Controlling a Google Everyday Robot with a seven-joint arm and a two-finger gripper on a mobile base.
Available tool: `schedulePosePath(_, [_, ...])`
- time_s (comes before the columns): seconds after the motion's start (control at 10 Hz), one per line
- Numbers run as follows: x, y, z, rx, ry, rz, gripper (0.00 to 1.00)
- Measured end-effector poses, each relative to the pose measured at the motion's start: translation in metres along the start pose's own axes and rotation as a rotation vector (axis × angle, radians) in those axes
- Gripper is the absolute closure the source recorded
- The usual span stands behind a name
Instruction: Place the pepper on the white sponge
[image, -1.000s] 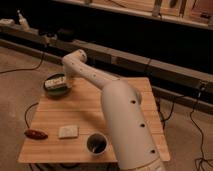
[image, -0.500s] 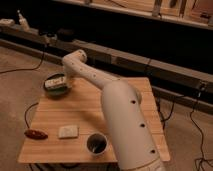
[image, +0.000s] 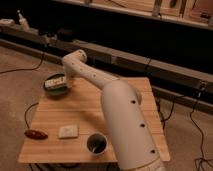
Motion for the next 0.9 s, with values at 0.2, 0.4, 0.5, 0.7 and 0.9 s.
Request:
schedulePosePath(0.2, [0.0,0.0,0.0,0.0,0.0,0.0,0.2])
schedulePosePath(0.4, [0.0,0.0,0.0,0.0,0.0,0.0,0.2])
schedulePosePath(0.5, [0.0,0.0,0.0,0.0,0.0,0.0,0.2])
schedulePosePath(0.7, [0.0,0.0,0.0,0.0,0.0,0.0,0.2])
schedulePosePath(0.9, [0.0017,-0.0031,-0.0008,0.011,0.003,-0.002,0.2])
